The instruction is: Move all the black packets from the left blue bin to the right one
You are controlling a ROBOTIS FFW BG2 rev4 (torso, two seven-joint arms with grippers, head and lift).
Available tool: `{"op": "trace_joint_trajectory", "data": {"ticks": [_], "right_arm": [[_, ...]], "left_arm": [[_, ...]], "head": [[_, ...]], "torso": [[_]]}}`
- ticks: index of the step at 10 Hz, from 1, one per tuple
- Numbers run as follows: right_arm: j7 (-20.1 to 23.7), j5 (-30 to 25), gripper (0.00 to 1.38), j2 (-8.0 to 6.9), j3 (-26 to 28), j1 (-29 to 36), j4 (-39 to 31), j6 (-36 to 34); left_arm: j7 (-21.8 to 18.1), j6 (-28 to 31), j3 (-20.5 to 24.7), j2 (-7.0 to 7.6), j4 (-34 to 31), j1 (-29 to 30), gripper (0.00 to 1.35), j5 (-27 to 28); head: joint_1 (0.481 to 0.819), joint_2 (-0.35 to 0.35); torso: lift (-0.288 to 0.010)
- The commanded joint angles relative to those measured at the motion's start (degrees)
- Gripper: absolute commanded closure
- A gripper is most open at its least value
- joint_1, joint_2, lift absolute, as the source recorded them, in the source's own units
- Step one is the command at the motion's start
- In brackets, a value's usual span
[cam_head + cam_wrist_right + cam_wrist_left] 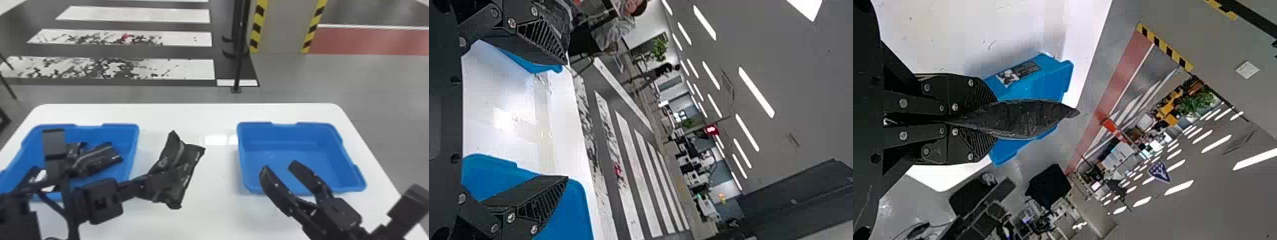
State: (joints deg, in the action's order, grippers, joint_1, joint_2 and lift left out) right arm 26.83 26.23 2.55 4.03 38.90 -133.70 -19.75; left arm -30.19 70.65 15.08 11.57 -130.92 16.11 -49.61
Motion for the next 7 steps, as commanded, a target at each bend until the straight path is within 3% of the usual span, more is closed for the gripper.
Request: {"op": "trace_joint_trajectory", "data": {"ticks": [1, 3, 6, 7], "right_arm": [[1.5, 1.9, 0.22, 0.35, -0.1, -3.7, 1.6, -6.0], [2.8, 7.4, 0.23, 1.23, -2.3, -6.7, 4.4, -8.2], [3.0, 11.1, 0.28, 1.58, -2.9, -8.1, 5.5, -9.9], [3.3, 12.6, 0.49, 1.76, -3.5, -8.4, 5.5, -10.6]], "left_arm": [[-0.3, 0.6, -2.2, -0.06, -0.2, 0.3, 1.20, -1.2], [-0.7, 1.5, -4.3, -0.32, -0.2, 0.5, 1.20, -3.1], [-1.3, 2.9, -5.7, -0.50, -0.2, 0.5, 1.20, -3.5], [-1.2, 3.0, -5.6, -0.50, -0.2, 0.5, 1.20, -3.4]], "head": [[0.695, -0.041], [0.695, -0.047], [0.695, -0.038], [0.695, -0.040]], "torso": [[-0.154], [-0.154], [-0.154], [-0.154]]}}
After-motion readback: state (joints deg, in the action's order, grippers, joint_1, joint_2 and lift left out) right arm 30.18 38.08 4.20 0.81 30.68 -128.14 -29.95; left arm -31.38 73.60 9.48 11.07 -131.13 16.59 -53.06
